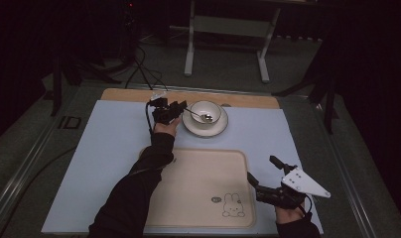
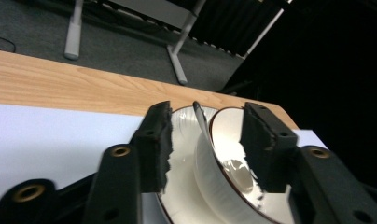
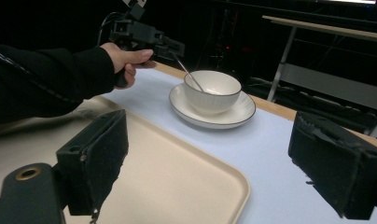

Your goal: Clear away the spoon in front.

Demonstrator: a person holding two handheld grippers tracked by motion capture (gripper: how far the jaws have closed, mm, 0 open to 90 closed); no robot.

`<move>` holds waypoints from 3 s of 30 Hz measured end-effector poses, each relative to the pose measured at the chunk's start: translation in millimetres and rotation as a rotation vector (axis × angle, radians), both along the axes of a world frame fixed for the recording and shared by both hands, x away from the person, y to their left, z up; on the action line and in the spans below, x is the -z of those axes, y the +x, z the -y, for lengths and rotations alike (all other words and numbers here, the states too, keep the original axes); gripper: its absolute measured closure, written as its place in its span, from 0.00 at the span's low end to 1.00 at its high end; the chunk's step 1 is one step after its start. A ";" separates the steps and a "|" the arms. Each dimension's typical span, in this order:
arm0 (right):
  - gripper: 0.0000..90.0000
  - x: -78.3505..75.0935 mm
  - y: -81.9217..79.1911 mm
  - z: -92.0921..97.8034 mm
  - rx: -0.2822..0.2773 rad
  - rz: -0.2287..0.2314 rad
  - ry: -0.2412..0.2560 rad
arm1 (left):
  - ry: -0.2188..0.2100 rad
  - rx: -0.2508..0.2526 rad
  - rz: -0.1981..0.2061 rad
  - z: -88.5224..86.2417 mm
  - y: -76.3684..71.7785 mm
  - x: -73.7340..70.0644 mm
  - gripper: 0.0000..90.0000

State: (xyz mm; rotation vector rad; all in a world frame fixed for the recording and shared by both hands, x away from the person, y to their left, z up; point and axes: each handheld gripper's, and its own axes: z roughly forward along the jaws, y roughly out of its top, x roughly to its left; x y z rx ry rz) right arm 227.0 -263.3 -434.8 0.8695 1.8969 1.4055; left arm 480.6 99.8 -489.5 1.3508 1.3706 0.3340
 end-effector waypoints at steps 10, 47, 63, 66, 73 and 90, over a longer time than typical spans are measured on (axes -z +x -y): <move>0.13 0.2 -0.4 1.4 -0.001 -0.003 0.004 | -0.056 -0.058 -0.013 3.8 -2.1 3.1 0.92; 0.13 1.4 1.5 1.3 0.006 -0.008 0.011 | -0.014 0.085 0.142 -9.3 -29.4 -77.4 0.99; 0.13 1.9 1.7 -0.7 0.010 -0.008 0.003 | 0.031 0.149 0.179 -33.6 -55.6 -114.5 0.99; 0.13 2.5 2.4 -1.9 0.010 -0.006 -0.004 | 0.041 0.159 0.182 -39.9 -61.7 -120.9 0.99; 0.13 2.9 2.4 -3.9 0.005 -0.009 -0.005 | 0.076 0.192 0.192 -51.7 -77.5 -134.2 0.99; 0.13 3.2 2.6 -4.7 0.010 -0.003 -0.007 | 0.212 0.328 0.147 -69.2 -112.0 -147.9 0.99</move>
